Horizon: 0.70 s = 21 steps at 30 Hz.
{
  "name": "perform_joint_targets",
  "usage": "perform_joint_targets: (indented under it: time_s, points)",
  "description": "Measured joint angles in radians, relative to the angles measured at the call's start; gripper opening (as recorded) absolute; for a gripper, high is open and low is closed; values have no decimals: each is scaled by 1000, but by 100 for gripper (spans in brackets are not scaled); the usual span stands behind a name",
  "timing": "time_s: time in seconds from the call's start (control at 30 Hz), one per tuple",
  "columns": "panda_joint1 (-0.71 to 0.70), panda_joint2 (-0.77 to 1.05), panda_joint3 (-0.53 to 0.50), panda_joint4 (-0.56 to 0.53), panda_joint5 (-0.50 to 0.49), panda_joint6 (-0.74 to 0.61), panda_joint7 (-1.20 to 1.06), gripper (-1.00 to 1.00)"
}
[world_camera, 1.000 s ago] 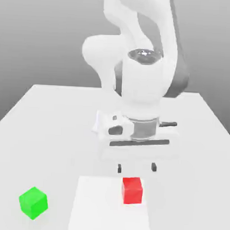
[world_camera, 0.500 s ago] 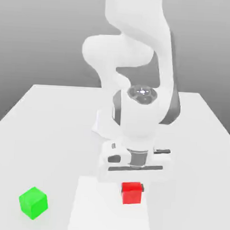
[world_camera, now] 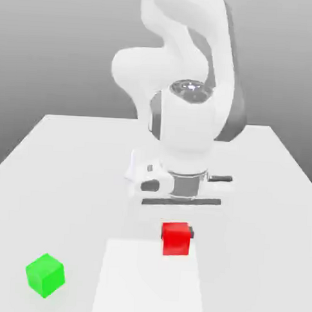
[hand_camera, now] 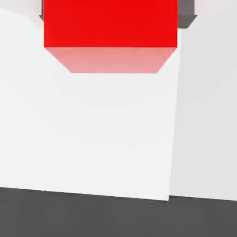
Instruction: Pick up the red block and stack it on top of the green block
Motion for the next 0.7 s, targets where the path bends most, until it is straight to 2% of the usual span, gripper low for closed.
perform_joint_targets:
  time_s: [0.37,0.7]
  points:
    - [-196,39,-73,121,7,-82,50,-100]
    - [-339,88,-141,229,53,-145,67,-100]
